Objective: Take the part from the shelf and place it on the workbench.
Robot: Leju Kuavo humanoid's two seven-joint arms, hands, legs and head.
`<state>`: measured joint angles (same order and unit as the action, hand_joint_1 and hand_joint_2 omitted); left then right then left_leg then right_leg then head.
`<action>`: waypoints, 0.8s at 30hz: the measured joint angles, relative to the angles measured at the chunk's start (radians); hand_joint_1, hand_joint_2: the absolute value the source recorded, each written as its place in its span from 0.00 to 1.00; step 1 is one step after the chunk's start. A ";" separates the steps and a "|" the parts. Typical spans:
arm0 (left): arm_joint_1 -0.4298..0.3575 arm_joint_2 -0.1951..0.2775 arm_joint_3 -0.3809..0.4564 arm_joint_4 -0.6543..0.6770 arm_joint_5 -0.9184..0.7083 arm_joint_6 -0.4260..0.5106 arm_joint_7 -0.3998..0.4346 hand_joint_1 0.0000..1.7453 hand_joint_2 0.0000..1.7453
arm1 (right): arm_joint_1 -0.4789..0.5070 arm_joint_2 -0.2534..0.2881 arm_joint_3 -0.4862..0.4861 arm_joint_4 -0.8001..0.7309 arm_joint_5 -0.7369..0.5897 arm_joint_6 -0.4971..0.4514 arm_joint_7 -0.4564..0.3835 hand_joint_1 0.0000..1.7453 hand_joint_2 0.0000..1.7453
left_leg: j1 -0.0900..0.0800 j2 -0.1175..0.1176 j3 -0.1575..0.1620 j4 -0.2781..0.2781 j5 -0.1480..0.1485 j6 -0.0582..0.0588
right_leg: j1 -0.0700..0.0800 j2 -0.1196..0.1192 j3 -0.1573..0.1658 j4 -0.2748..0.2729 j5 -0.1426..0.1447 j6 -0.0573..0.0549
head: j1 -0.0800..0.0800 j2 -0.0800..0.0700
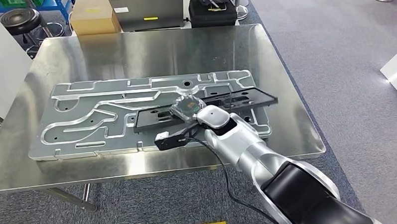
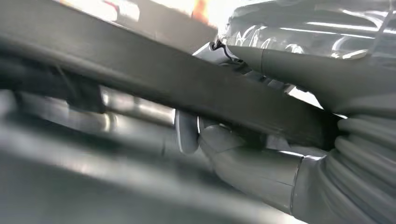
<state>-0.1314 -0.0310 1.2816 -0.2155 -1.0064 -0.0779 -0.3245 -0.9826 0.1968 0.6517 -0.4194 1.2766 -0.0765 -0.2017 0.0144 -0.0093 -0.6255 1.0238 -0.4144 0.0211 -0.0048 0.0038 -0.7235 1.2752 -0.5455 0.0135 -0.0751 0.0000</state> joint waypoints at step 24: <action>0.019 -0.008 -0.010 0.000 0.008 0.005 -0.036 0.00 0.00 | 0.081 0.023 -0.138 0.044 -0.280 -0.315 -0.189 0.00 0.00 | 0.008 0.002 0.037 -0.006 -0.022 -0.018 | 0.002 0.004 0.104 -0.234 0.100 -0.002 | 0.000 0.000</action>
<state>-0.1129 -0.0387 1.2715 -0.2153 -0.9987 -0.0733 -0.3605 -0.9012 0.2202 0.5136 -0.3756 0.9965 -0.3918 -0.3906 0.0223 -0.0070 -0.5888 1.0174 -0.4361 0.0034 -0.0029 0.0073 -0.6199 1.0416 -0.4455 0.0119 -0.0752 0.0000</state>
